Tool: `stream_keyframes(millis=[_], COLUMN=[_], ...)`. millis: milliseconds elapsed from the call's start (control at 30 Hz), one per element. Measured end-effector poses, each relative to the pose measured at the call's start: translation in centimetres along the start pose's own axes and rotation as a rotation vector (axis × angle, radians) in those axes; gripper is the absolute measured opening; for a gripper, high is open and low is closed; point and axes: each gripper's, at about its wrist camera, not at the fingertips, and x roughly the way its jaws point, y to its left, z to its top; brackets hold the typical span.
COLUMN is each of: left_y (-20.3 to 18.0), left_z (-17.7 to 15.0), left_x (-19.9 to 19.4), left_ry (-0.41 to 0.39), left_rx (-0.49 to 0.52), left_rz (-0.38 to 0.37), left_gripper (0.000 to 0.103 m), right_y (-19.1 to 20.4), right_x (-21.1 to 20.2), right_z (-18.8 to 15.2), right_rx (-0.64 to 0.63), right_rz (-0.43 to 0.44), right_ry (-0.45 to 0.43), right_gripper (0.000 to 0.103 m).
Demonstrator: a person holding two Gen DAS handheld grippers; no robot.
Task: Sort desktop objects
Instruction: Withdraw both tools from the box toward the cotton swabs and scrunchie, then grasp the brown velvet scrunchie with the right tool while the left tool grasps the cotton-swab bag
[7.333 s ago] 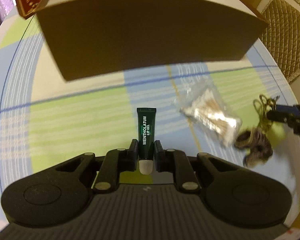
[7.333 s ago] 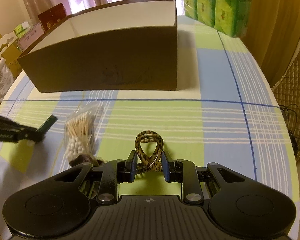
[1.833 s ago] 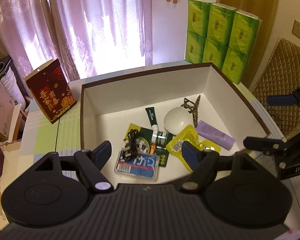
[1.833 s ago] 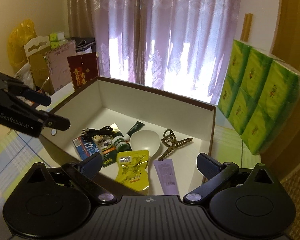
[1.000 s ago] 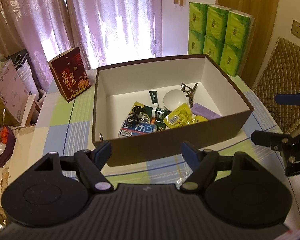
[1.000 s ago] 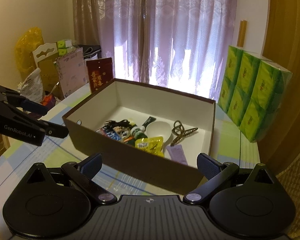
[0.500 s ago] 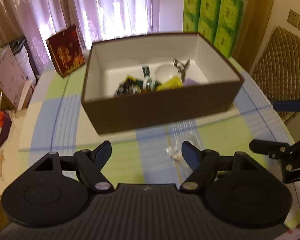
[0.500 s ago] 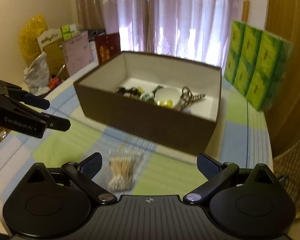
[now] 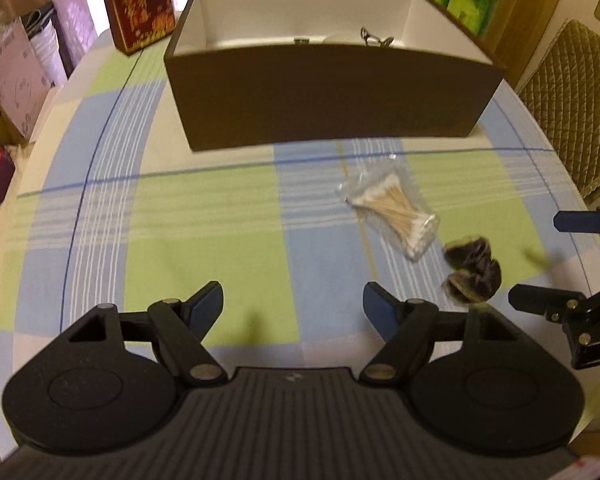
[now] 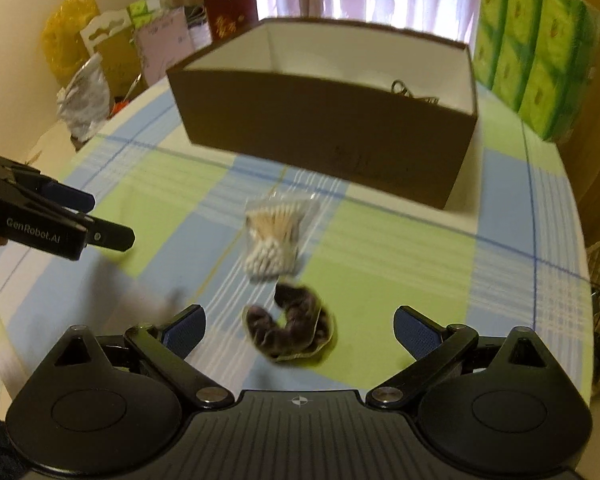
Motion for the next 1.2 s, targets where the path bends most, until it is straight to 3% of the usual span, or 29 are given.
stream_keyframes(millis=[333, 800, 967, 1200], left_y=[0.2, 0.5, -0.3, -2.7], left_z=[-0.3, -0.1, 0.5, 2.0], left_x=[1.2, 2.9, 3.3, 4.4], left_ry=[0.032, 0.061, 0.055, 0.042], left_rx=[-0.002, -0.002, 0.012, 0.054], left_rz=[0.003, -0.007, -0.027, -0.098], left_gripper=[0.074, 0.074, 0.074, 0.072], right_y=[0.5, 0.0, -0.3, -3.7], right_x=[2.0, 4.0, 4.6, 3.5], right_z=[-1.1, -0.9, -0.7, -0.9], right_rx=[-0.003, -0.002, 0.000, 0.134], right_rz=[0.014, 0.025, 0.021, -0.033], right_ry=[0.051, 0.062, 0.061, 0.041], right_gripper=[0.096, 0.068, 0.033, 0.031])
